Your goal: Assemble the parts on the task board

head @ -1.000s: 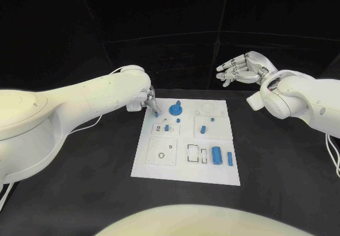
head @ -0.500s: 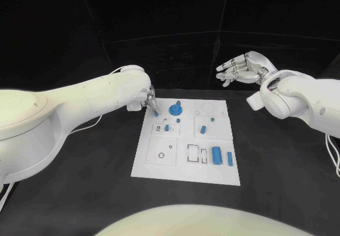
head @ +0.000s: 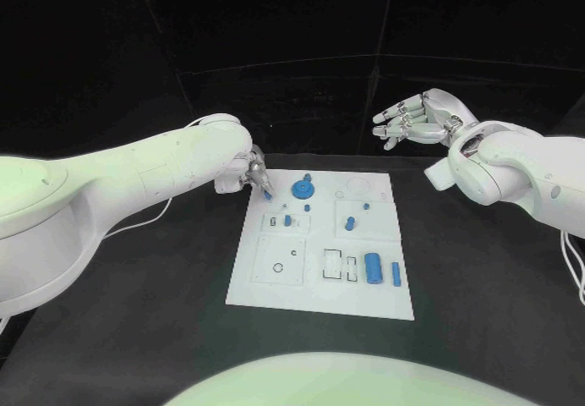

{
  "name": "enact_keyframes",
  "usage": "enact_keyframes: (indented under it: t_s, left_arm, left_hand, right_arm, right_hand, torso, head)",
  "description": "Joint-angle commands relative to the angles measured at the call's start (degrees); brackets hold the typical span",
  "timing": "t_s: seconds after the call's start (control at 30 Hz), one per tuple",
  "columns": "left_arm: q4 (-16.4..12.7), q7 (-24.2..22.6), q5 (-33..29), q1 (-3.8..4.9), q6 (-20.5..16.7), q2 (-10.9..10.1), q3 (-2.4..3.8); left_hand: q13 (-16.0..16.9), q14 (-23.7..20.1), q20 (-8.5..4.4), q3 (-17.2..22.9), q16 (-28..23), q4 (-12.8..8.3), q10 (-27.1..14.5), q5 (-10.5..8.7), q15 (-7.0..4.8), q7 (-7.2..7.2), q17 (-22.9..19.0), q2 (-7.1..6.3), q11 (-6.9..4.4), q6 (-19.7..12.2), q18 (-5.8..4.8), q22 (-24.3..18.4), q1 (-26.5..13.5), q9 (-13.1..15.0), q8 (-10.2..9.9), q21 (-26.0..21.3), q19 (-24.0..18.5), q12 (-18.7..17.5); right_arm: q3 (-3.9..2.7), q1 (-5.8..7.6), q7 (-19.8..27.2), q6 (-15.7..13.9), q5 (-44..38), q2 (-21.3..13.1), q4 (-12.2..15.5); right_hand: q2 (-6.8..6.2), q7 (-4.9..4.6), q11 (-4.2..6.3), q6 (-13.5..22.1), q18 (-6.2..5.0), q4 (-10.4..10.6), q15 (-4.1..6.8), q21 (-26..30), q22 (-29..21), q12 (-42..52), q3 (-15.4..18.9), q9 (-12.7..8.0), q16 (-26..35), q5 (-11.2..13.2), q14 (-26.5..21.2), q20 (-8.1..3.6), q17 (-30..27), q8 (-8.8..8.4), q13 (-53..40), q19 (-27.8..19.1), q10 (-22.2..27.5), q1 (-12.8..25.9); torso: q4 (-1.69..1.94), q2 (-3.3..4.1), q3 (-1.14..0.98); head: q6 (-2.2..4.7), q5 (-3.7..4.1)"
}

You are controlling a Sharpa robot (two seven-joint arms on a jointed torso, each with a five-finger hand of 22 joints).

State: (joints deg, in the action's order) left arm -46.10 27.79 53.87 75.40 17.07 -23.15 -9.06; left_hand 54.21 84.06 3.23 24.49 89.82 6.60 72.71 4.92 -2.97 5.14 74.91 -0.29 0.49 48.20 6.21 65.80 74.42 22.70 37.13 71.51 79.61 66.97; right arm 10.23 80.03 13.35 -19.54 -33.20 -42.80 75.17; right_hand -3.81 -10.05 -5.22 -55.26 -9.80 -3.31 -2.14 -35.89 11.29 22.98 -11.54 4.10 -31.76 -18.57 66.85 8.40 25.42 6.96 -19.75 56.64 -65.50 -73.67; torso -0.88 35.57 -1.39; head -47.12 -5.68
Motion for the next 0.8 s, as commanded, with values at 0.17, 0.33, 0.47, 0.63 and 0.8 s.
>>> enact_keyframes:
  t_s: [0.17,0.33,0.47,0.63,0.8]
  left_arm:
    - [-4.95,-2.27,-7.39,0.42,-7.36,-3.17,-0.01]
    - [-8.97,-1.96,-8.58,0.48,-9.64,-5.74,-0.05]
    - [-12.96,-1.94,-8.93,0.48,-11.99,-8.14,-0.26]
    - [-18.87,-2.9,-7.2,0.41,-15.38,-11.63,-2.02]
    - [-22.96,-3.57,-3.1,0.17,-17.61,-14.13,-3.09]
  left_hand:
    - [-0.02,5.94,-0.33,11.25,0.18,-7.15,0.88,1.74,-0.42,-0.66,15.09,-1.7,-0.49,-0.05,-0.62,0.19,-3.63,0.86,1.48,-0.06,-0.06,-0.08]
    - [0.06,5.94,-0.42,12.83,0.18,-7.67,1.15,2.23,-0.53,-0.82,15.09,-2.32,-0.62,0.02,-0.63,0.26,-4.69,1.25,2.23,-0.04,0.01,0.0]
    - [0.04,5.94,-0.47,13.68,0.18,-7.97,1.25,2.43,-0.57,-0.88,15.09,-2.63,-0.68,-0.01,-0.64,0.31,-5.14,1.47,2.65,-0.02,0.05,-0.02]
    - [0.13,5.94,-0.51,14.42,0.18,-8.25,1.41,2.46,-0.61,-0.94,15.09,-2.93,-0.73,-0.05,-0.68,0.5,-5.52,1.67,3.05,0.11,0.15,0.05]
    - [0.29,5.94,-0.54,14.85,0.18,-8.43,1.6,2.45,-0.65,-0.98,15.09,-3.16,-0.77,-0.05,-0.73,0.73,-5.72,1.79,3.31,0.29,0.27,0.18]
  right_arm:
    - [-0.03,0.14,0.05,-0.24,-0.04,-0.17,-0.01]
    - [-0.03,0.14,0.02,-0.16,-0.04,-0.19,-0.09]
    - [-0.03,0.14,0.01,-0.1,-0.04,-0.18,-0.18]
    - [-0.03,0.14,0.06,-0.03,-0.04,-0.2,-0.3]
    - [-0.03,0.14,0.08,0.01,-0.04,-0.25,-0.47]
  right_hand:
    - [0.03,0.04,-0.01,0.28,-0.67,0.1,0.17,0.34,-0.08,-0.2,-0.3,0.07,0.34,-0.3,-0.08,0.01,-0.09,0.34,0.1,0.43,0.09,-0.46]
    - [0.03,0.04,-0.01,0.28,-0.67,0.1,0.17,0.34,-0.08,-0.2,-0.3,0.07,0.34,-0.3,-0.08,0.01,-0.09,0.34,0.1,0.43,0.09,-0.46]
    - [0.08,0.05,0.0,0.26,-0.67,0.18,0.18,0.37,-0.09,-0.19,-0.33,0.07,0.34,-0.41,-0.04,0.0,-0.13,0.36,0.15,0.47,0.06,-0.43]
    - [0.08,0.05,0.0,0.26,-0.67,0.18,0.18,0.37,-0.09,-0.19,-0.33,0.07,0.34,-0.41,-0.04,0.0,-0.13,0.36,0.15,0.47,0.06,-0.43]
    - [0.08,0.05,0.01,0.26,-0.67,0.19,0.18,0.39,-0.1,-0.19,-0.34,0.07,0.34,-0.45,-0.02,0.0,-0.15,0.38,0.17,0.49,0.05,-0.43]
  torso:
    - [0.11,0.07,-0.02]
    - [0.06,0.07,-0.01]
    - [-0.08,0.03,-0.02]
    - [0.0,-0.04,-0.03]
    - [0.07,-0.04,0.09]
  head:
    - [-0.04,-0.33]
    - [-0.08,-0.48]
    - [-0.17,-0.69]
    - [-0.16,-0.98]
    - [-0.13,-1.06]
